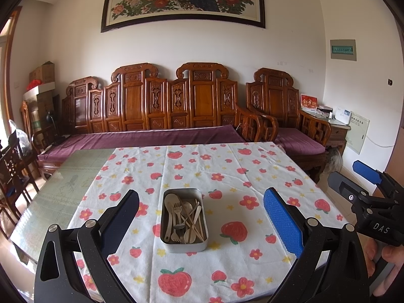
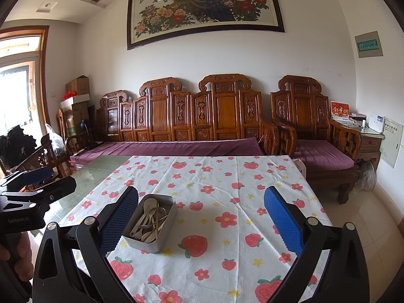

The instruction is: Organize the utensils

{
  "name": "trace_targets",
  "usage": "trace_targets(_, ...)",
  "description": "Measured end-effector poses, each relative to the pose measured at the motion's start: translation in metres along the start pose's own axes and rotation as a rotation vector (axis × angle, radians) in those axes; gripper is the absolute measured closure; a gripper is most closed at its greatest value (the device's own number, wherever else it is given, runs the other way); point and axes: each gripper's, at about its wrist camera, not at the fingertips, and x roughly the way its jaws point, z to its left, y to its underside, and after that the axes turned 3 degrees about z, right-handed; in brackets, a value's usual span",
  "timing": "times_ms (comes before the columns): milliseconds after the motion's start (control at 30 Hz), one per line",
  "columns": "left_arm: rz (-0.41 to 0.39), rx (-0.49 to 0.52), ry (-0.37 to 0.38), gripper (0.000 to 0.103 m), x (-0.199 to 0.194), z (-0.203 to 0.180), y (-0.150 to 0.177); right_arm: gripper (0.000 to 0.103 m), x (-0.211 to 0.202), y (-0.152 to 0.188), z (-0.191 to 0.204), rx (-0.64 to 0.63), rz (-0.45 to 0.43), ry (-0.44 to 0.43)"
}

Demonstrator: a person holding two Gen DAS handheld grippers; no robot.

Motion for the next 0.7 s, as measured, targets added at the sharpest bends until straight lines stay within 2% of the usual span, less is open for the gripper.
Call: trace_targets(700,-0.001,0.008,0.0,0.008,-0.0017,-0.006,-0.0022,0.003,0.0022,0.0007,0.0001,0.002,0.001,-0.001)
